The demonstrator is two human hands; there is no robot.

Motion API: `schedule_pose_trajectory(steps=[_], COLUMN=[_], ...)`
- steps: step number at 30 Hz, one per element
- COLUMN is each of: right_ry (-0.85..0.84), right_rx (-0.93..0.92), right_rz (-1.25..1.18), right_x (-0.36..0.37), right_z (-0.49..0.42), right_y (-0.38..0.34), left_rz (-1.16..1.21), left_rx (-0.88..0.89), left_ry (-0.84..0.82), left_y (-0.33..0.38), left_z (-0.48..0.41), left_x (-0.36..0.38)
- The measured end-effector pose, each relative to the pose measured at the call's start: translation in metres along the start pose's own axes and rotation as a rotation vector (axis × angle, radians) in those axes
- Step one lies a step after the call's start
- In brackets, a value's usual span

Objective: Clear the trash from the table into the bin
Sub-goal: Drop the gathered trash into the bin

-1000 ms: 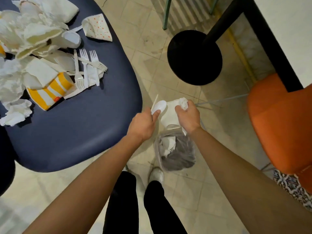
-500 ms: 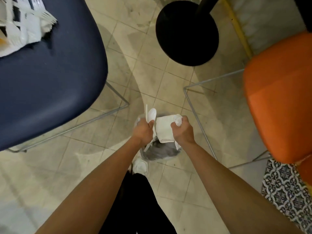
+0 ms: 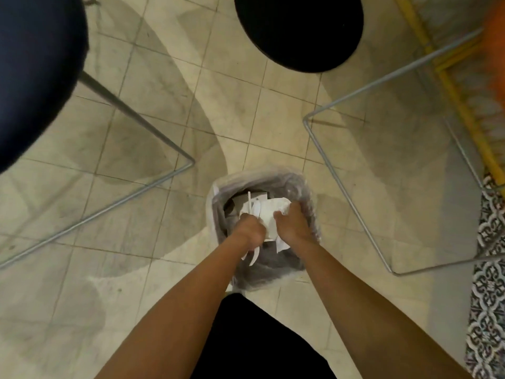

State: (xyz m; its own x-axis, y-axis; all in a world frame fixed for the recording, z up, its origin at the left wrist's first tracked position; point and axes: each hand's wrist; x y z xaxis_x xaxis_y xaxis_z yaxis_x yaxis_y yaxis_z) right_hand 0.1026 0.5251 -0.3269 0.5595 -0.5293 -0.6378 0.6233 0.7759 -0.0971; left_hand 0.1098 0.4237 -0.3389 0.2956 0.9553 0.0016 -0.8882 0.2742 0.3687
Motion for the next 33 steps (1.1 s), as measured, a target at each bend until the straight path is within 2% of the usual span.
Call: schedule_pose_trajectory(steps=[5, 9, 13, 23, 33], right_ry=[-0.025, -0.091, -0.134, -0.131, 0.05], right_rx=[-0.012, -0.035, -0.074, -0.113, -0.25], right_rz=[0.023, 0.044, 0.023, -0.01, -0.106], right_x=[0.022, 0.032, 0.038, 0.008, -0.056], right_z=[-0.03, -0.038, -0.044, -0.005, 0.1], right_y=[0.008, 0.008, 0.015, -0.002, -0.049], left_rz=[-0.173, -0.367, -0.425, -0.275, 0.009], left_rx=[0.017, 0.084, 0.081, 0.151, 0.413], left_ry=[0.06, 0.038, 0.042, 0.127, 0.239], left_y=[0.0, 0.0, -0.006, 0.0, 0.028], left_z=[-0.03, -0.036, -0.04, 0.001, 0.132], left_x=[0.005, 0.004, 0.003, -0.01, -0.055])
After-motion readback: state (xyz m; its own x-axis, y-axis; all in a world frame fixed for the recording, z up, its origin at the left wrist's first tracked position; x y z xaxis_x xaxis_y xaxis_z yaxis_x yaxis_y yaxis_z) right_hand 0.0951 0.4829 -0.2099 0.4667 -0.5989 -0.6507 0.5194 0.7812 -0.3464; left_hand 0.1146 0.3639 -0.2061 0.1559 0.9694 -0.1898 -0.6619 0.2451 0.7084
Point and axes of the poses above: each hand's wrist, its own z-axis away from the middle knuckle, its own x-axis out of the palm, y = z × x, and after that the axes turned 15 degrees about z, right-handed
